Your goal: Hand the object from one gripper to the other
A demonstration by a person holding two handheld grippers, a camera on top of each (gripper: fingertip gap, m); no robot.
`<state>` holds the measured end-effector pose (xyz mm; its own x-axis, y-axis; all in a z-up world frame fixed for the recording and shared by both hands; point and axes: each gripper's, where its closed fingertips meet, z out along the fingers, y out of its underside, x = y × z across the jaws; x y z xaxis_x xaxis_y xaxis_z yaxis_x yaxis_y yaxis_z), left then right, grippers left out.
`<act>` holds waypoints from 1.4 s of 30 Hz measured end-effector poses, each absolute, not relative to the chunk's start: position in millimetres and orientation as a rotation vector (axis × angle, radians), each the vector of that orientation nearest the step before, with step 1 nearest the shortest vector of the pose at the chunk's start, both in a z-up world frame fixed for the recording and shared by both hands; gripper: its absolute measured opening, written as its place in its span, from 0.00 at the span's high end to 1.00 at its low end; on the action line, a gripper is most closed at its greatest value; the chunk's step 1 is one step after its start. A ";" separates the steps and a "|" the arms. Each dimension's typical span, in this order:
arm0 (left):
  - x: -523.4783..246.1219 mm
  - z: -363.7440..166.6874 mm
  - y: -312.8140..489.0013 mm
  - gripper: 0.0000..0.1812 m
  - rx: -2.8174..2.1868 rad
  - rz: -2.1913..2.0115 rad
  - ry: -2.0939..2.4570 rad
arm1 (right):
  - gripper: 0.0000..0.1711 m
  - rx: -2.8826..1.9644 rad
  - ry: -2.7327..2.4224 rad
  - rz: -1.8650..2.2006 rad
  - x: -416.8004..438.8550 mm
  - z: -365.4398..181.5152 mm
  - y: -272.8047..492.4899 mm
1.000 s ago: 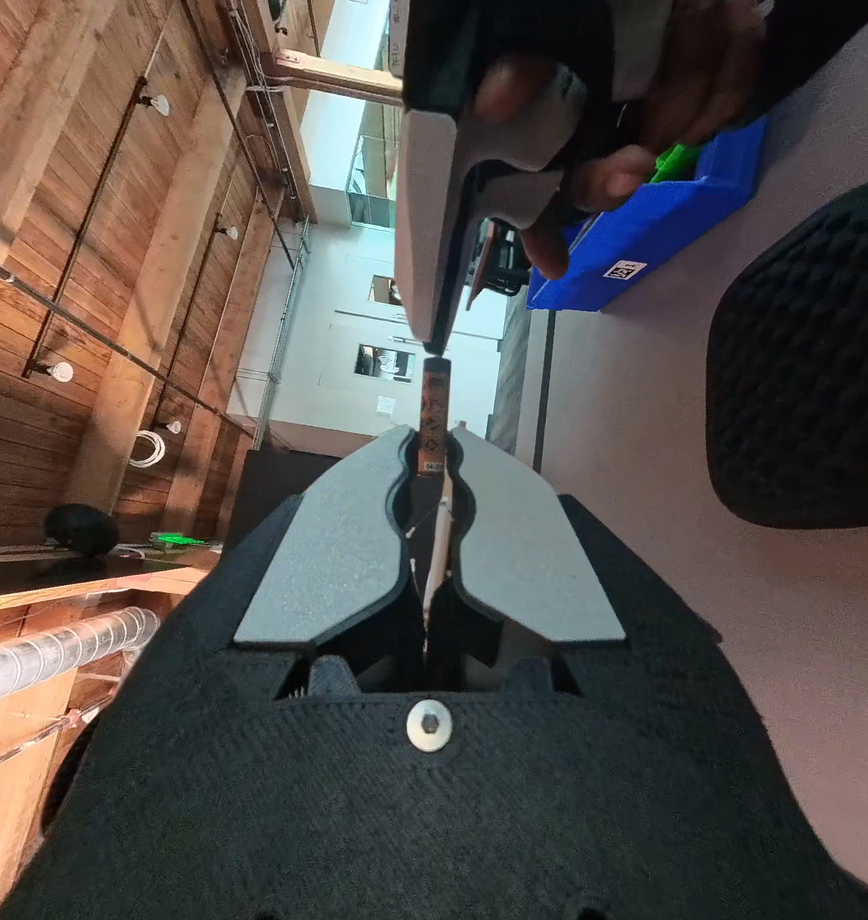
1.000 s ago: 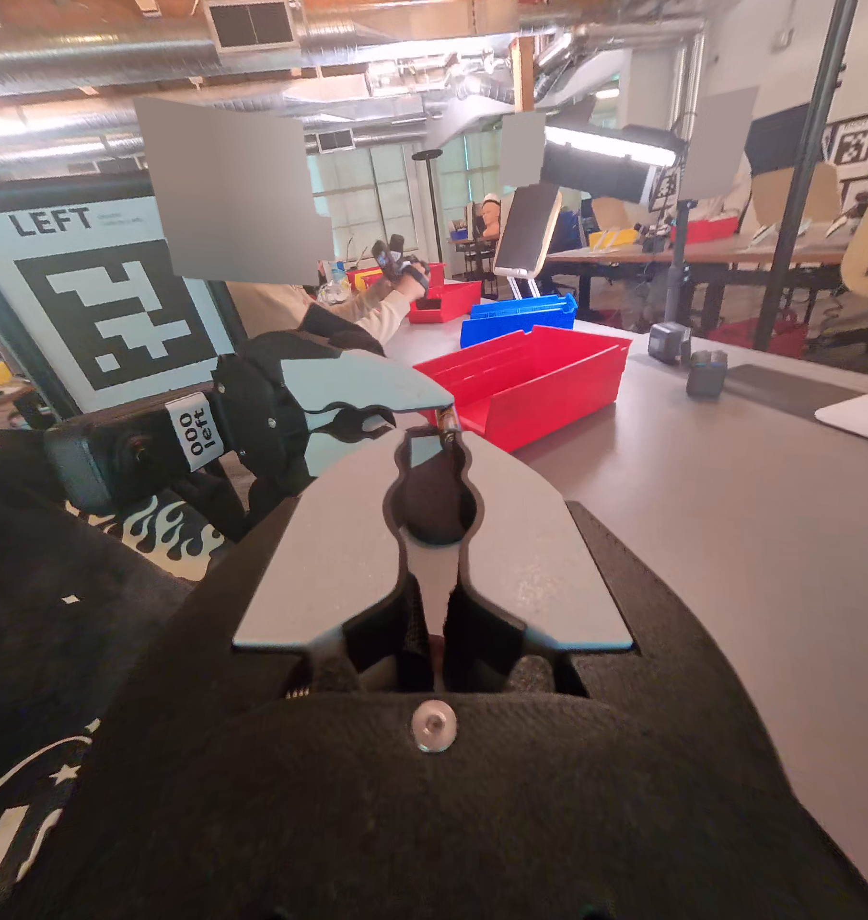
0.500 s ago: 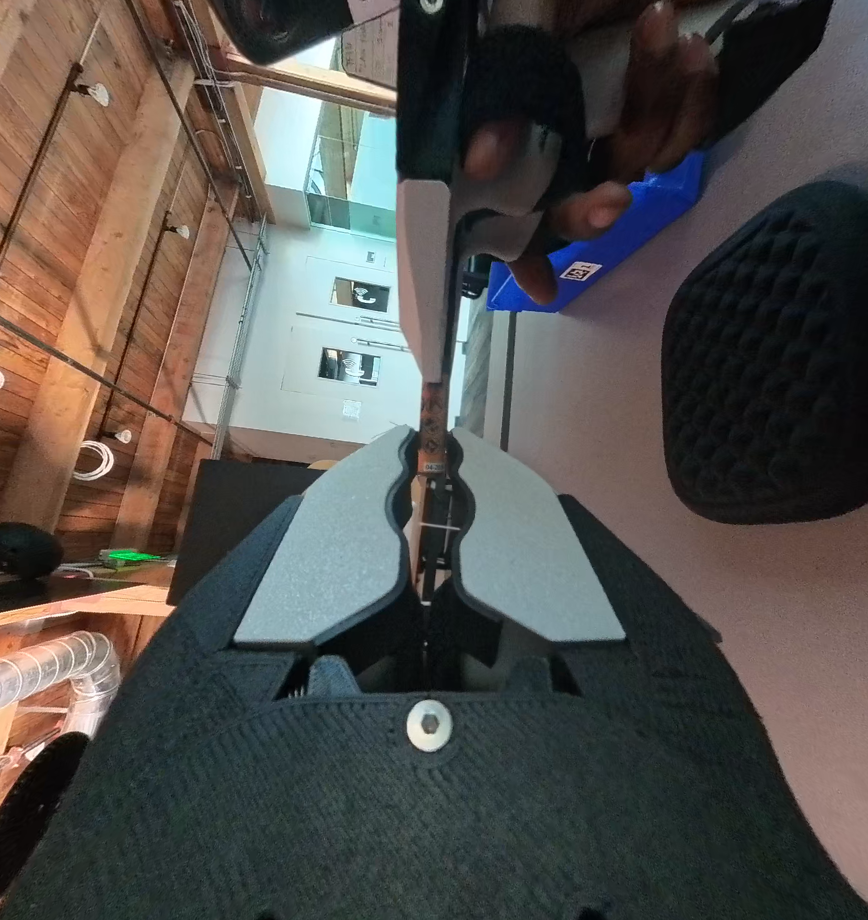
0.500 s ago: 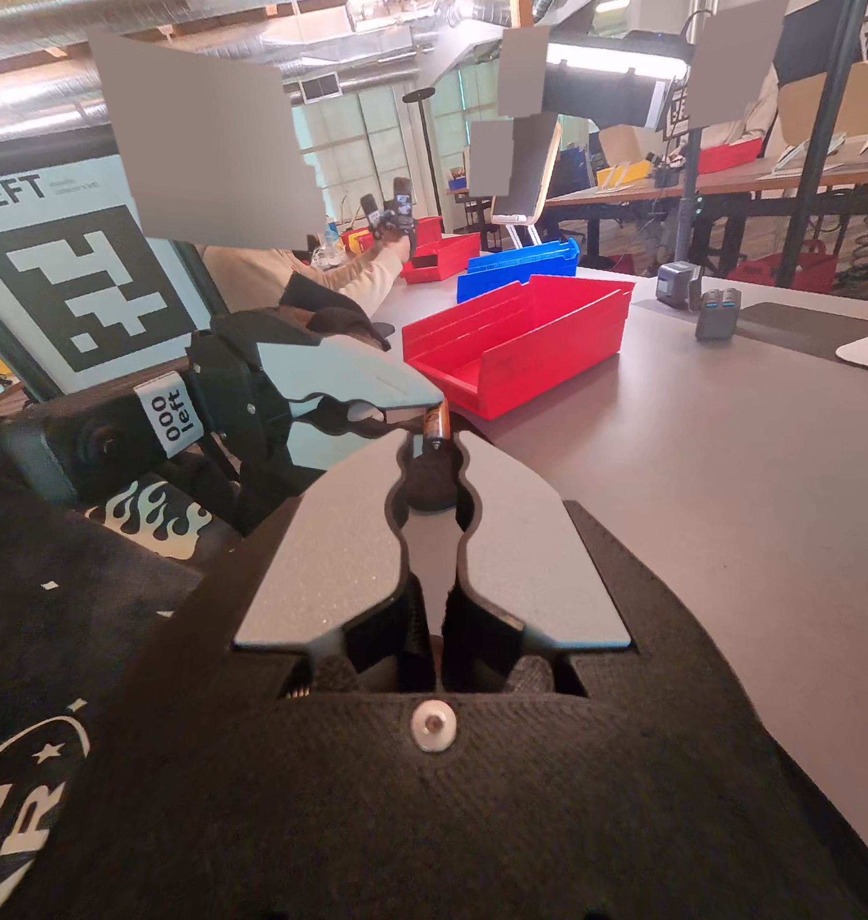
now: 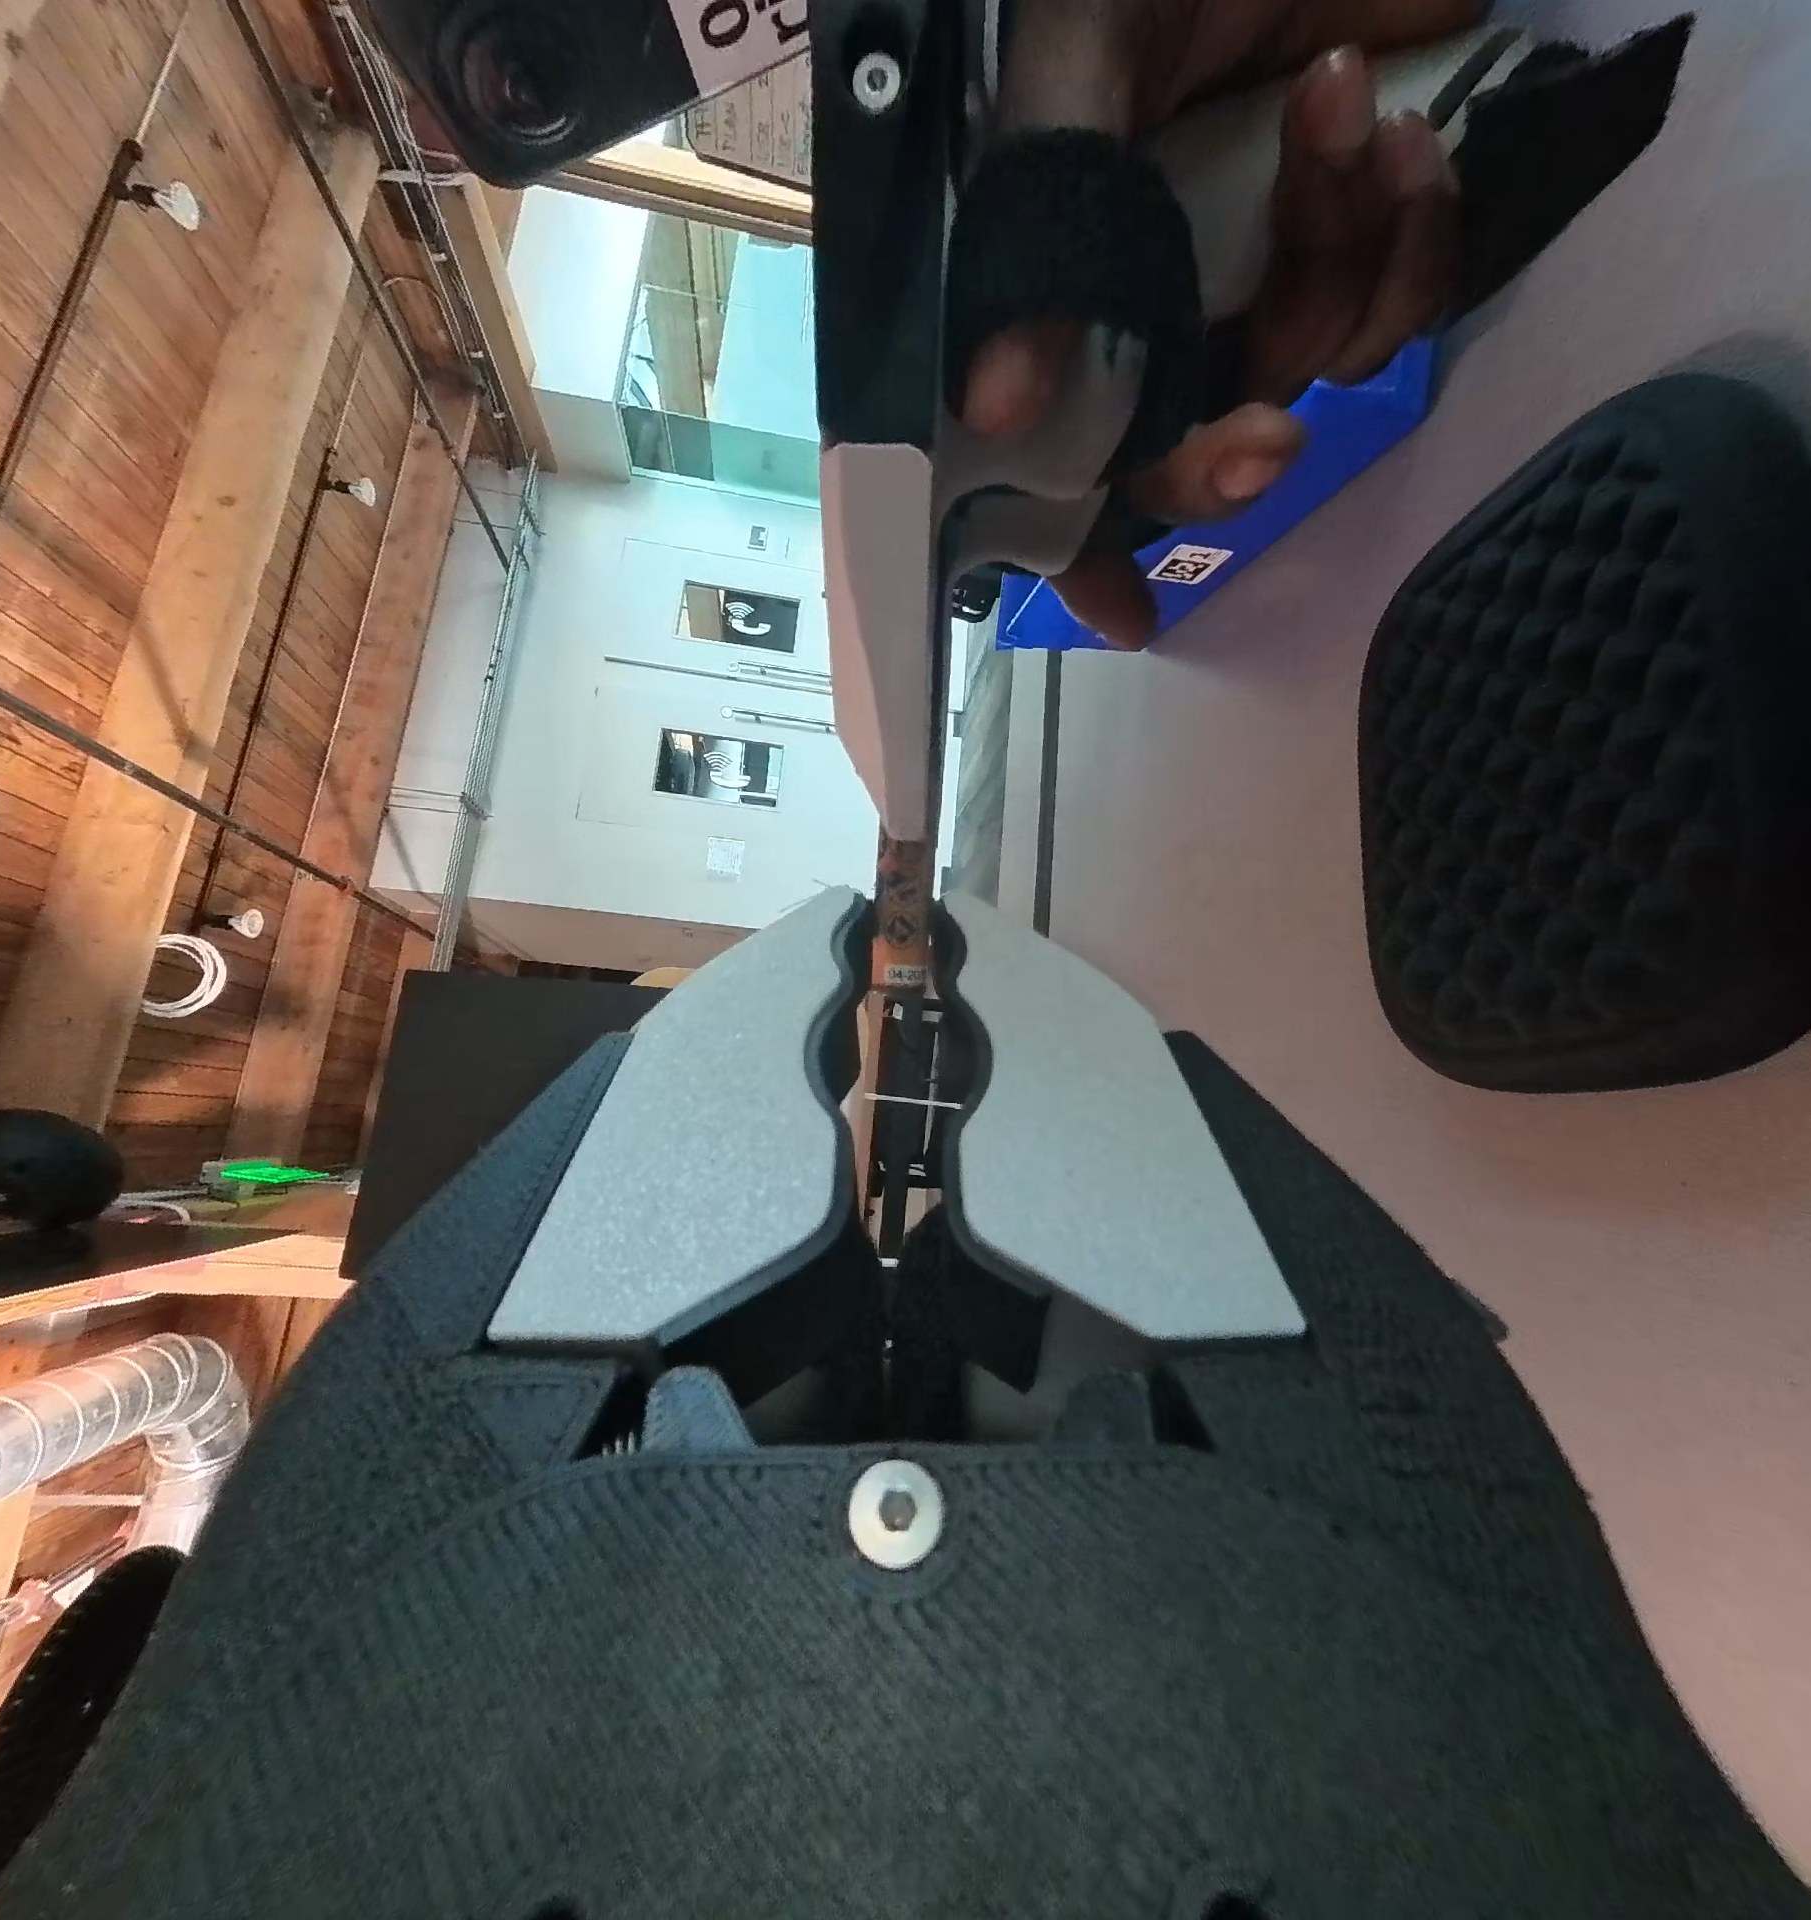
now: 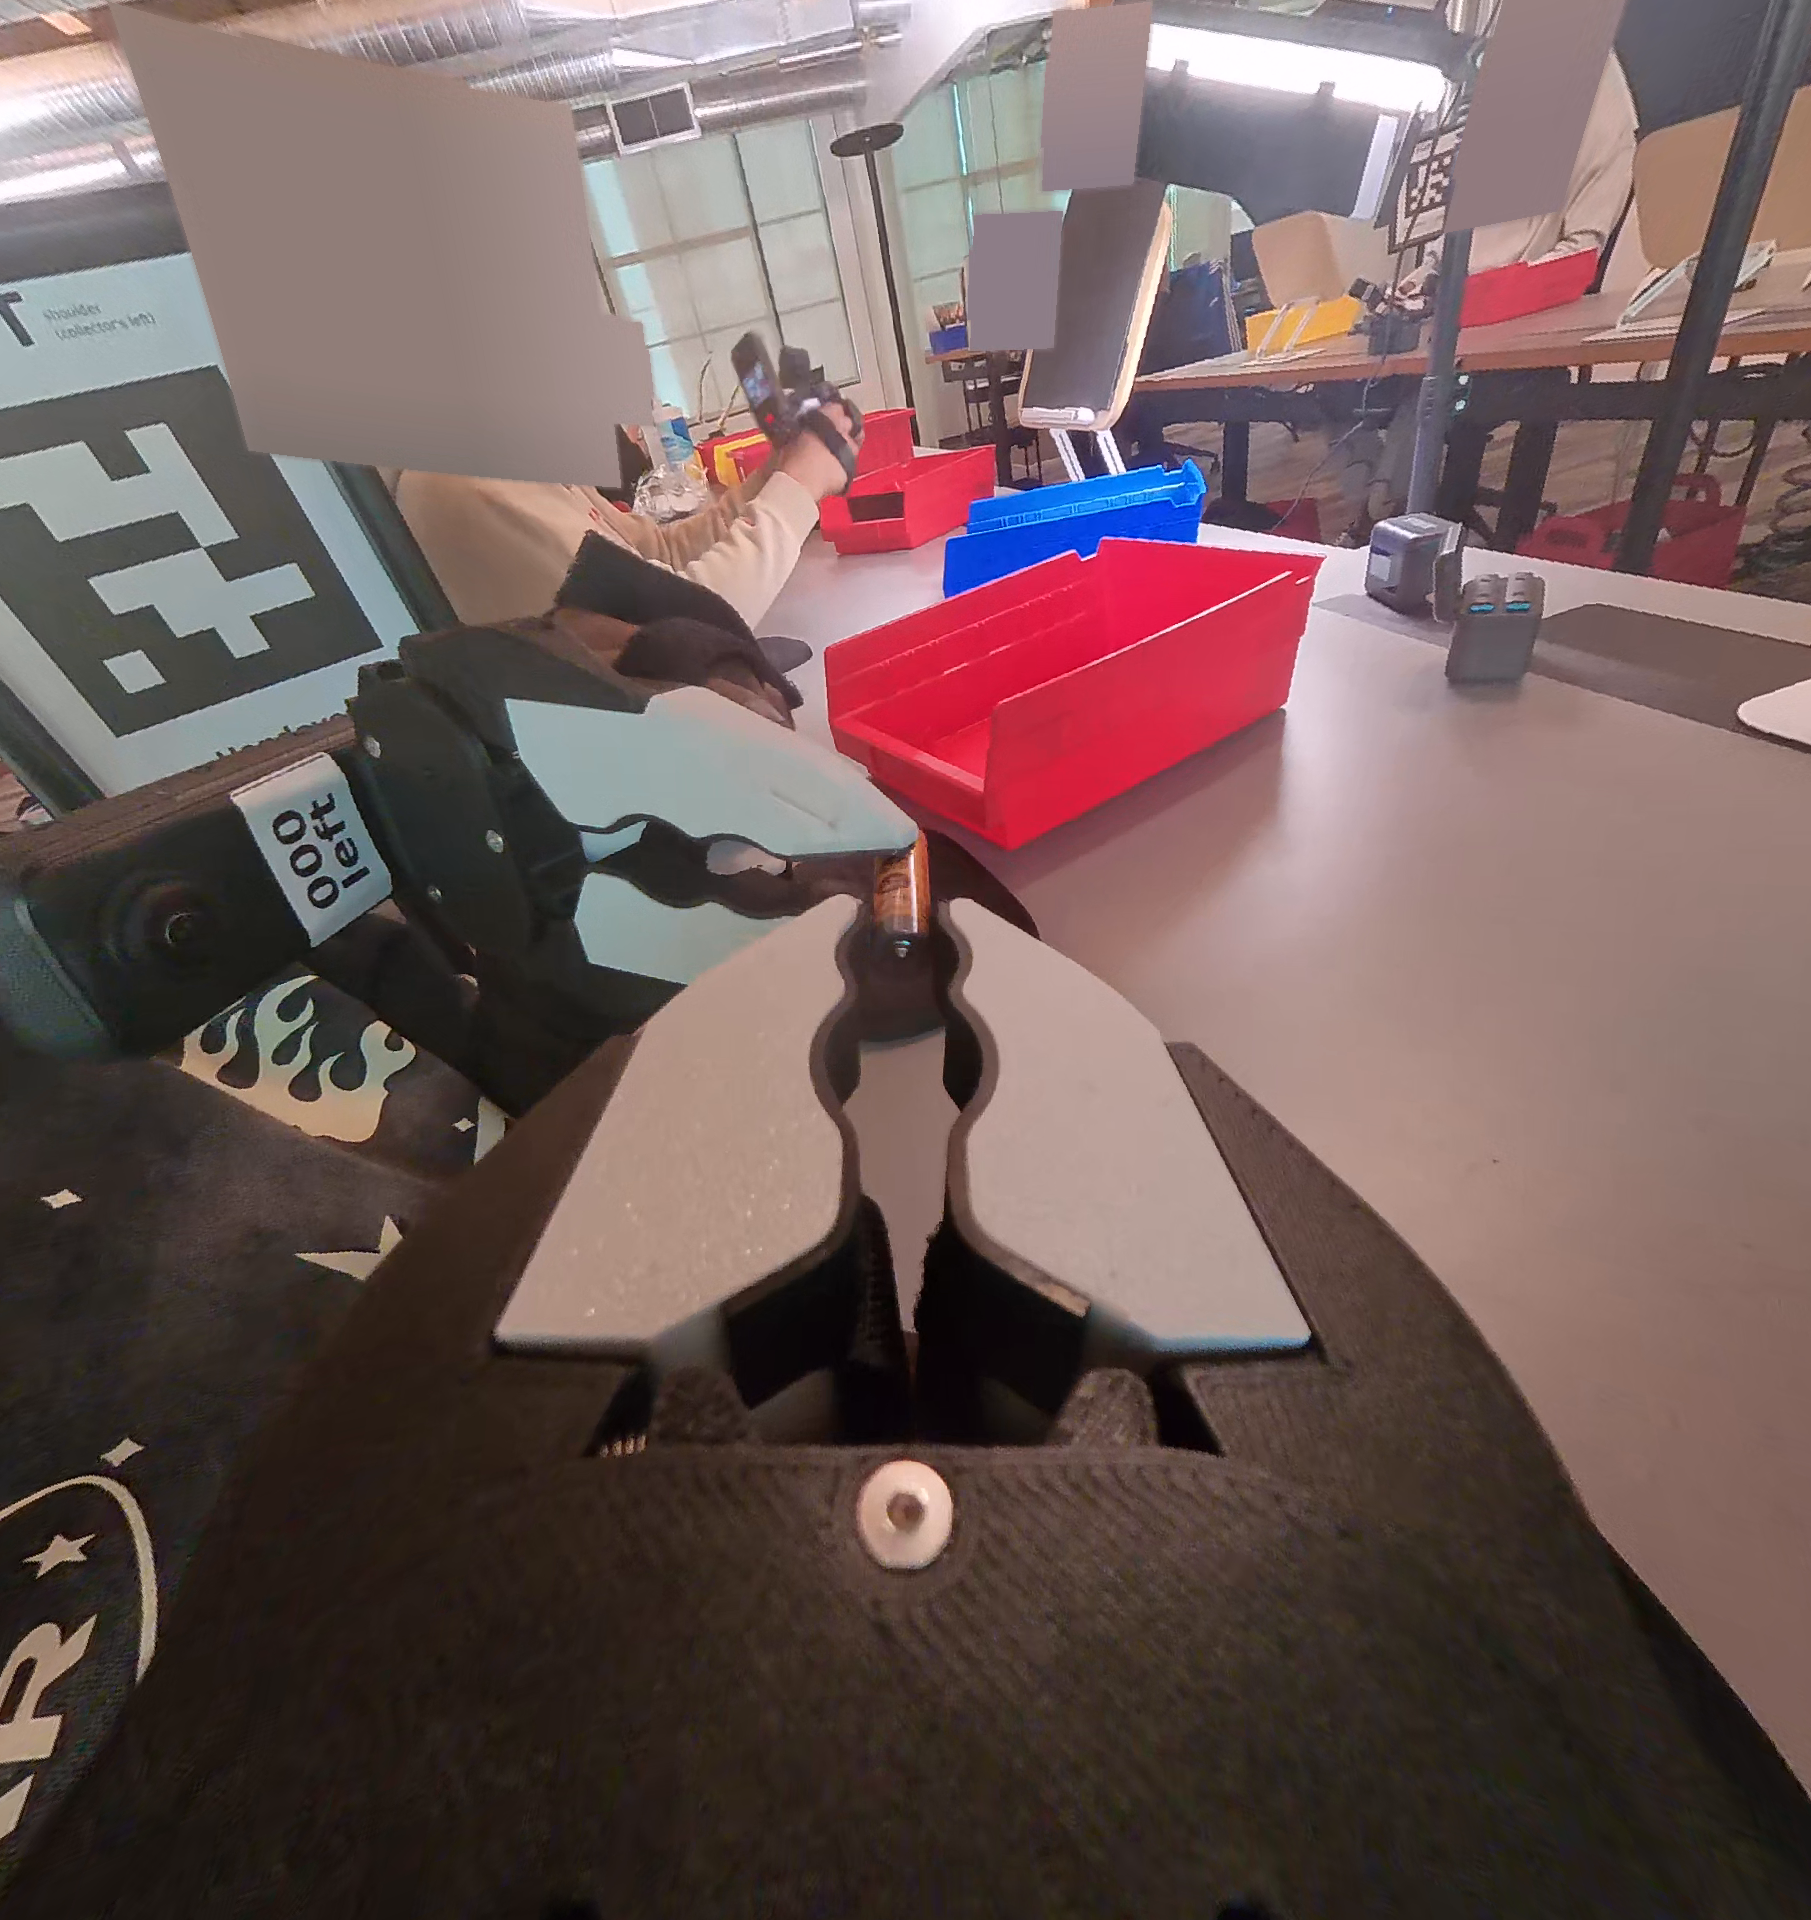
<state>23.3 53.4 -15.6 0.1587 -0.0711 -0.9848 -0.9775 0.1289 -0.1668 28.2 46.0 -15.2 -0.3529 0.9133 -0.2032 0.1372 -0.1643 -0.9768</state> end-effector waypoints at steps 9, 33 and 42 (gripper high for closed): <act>25.7 -12.3 51.5 0.94 -1.210 0.946 1.179 | 0.94 -1.207 -1.485 1.554 28.3 -14.4 43.0; 69.4 33.2 -15.2 0.83 -1.346 -0.884 0.799 | 0.94 -0.135 -1.454 0.760 78.2 28.9 -9.9; 74.9 26.7 -13.6 0.90 -1.391 -0.969 0.793 | 0.94 -0.084 -1.451 0.690 77.6 26.9 -14.7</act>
<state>74.9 -13.6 26.7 0.4200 -0.9027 0.0937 0.0859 -0.0633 -0.9943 77.6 -14.7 26.9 -0.0355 0.4772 0.8781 -0.3794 0.8064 -0.4536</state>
